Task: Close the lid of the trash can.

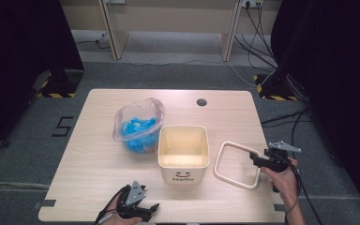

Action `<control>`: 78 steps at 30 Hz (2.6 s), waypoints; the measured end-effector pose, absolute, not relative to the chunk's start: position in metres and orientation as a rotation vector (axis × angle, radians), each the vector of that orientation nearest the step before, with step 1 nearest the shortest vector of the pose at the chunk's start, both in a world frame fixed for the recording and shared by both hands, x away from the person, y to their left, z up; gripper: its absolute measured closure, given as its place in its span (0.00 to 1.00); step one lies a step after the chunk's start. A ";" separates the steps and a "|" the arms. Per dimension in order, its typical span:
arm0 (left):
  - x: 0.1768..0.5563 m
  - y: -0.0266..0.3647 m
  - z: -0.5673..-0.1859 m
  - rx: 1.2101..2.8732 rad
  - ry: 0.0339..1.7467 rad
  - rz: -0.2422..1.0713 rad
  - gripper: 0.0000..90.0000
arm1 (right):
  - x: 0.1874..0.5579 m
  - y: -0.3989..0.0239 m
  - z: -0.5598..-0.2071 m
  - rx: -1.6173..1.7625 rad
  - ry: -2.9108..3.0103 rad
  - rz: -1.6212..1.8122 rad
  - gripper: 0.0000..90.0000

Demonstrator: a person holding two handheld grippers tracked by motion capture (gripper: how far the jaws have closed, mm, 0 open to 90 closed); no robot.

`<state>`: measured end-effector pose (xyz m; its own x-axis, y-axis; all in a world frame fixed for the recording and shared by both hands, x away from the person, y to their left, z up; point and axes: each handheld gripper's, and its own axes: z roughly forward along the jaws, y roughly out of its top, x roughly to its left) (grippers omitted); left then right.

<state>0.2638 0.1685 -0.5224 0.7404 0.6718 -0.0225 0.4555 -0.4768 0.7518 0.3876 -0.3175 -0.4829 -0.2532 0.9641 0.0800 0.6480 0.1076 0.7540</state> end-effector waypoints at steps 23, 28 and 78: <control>0.266 0.173 -0.526 2.120 0.833 0.365 0.16 | 0.397 -0.322 -0.506 1.559 1.967 0.797 0.68; 0.265 0.173 -0.527 2.120 0.833 0.366 0.16 | 0.397 -0.323 -0.506 1.574 1.953 0.818 0.83; 0.265 0.173 -0.527 2.113 0.832 0.371 0.16 | 0.395 -0.325 -0.496 1.615 1.963 0.747 0.89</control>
